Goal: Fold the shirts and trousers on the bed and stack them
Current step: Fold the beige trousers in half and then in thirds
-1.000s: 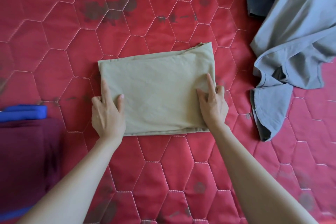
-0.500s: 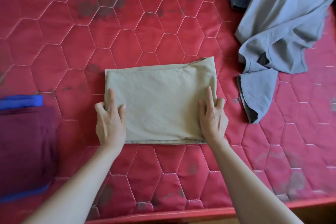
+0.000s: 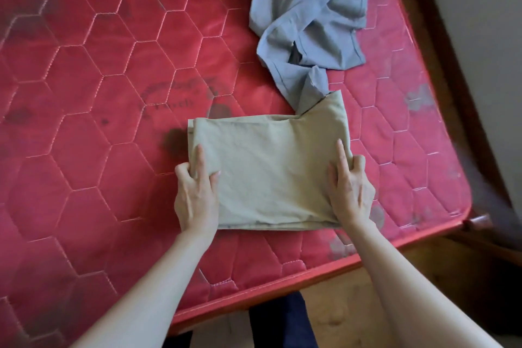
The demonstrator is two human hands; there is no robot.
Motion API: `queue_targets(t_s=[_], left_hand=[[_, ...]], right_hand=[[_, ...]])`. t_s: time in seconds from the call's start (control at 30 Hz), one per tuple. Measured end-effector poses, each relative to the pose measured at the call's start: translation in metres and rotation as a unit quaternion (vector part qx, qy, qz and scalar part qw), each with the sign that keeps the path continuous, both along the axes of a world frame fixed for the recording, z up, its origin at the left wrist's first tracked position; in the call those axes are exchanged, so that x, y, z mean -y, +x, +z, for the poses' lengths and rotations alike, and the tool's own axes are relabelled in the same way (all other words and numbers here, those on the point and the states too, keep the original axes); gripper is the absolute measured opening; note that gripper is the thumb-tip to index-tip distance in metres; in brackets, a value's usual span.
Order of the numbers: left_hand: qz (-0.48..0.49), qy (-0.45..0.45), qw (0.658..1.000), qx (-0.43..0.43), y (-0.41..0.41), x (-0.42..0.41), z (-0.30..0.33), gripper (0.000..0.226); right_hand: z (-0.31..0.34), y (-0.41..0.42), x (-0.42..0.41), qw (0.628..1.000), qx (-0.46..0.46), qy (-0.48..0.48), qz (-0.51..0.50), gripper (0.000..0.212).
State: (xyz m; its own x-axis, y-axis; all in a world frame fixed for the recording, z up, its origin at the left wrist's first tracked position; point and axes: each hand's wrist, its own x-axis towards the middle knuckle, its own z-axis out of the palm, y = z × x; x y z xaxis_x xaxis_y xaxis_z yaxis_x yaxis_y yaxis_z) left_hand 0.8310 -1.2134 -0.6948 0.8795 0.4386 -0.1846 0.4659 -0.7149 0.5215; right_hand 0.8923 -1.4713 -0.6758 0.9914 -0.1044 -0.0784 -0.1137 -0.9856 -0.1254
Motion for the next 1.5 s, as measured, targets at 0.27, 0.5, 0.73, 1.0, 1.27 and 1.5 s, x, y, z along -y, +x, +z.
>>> queue_targets(t_s=[0.27,0.5,0.73,1.0,1.27,1.5], left_hand=[[0.007,-0.020,1.000,-0.015,0.029,0.165,-0.003,0.068],[-0.044,-0.026,0.999,0.004,0.063,0.286,-0.018,0.066],[-0.066,0.018,0.998,0.007,0.089,0.321,-0.034,0.065],[-0.137,0.161,0.976,0.040,0.104,0.311,-0.034,0.069],[-0.350,0.229,0.907,0.041,0.126,0.337,-0.060,0.065],[-0.360,0.228,0.904,0.038,0.126,0.335,-0.066,0.065]], right_hand=[[0.008,0.036,0.159,1.000,0.016,-0.014,-0.003,0.054],[-0.013,0.052,0.297,0.999,-0.004,-0.035,-0.039,0.055],[-0.040,0.064,0.348,0.997,-0.025,-0.010,-0.067,0.054],[-0.045,0.066,0.333,0.998,0.015,-0.063,-0.012,0.051],[-0.075,0.073,0.278,0.996,-0.043,-0.040,0.074,0.063],[-0.075,0.074,0.278,0.993,-0.080,-0.045,0.072,0.065]])
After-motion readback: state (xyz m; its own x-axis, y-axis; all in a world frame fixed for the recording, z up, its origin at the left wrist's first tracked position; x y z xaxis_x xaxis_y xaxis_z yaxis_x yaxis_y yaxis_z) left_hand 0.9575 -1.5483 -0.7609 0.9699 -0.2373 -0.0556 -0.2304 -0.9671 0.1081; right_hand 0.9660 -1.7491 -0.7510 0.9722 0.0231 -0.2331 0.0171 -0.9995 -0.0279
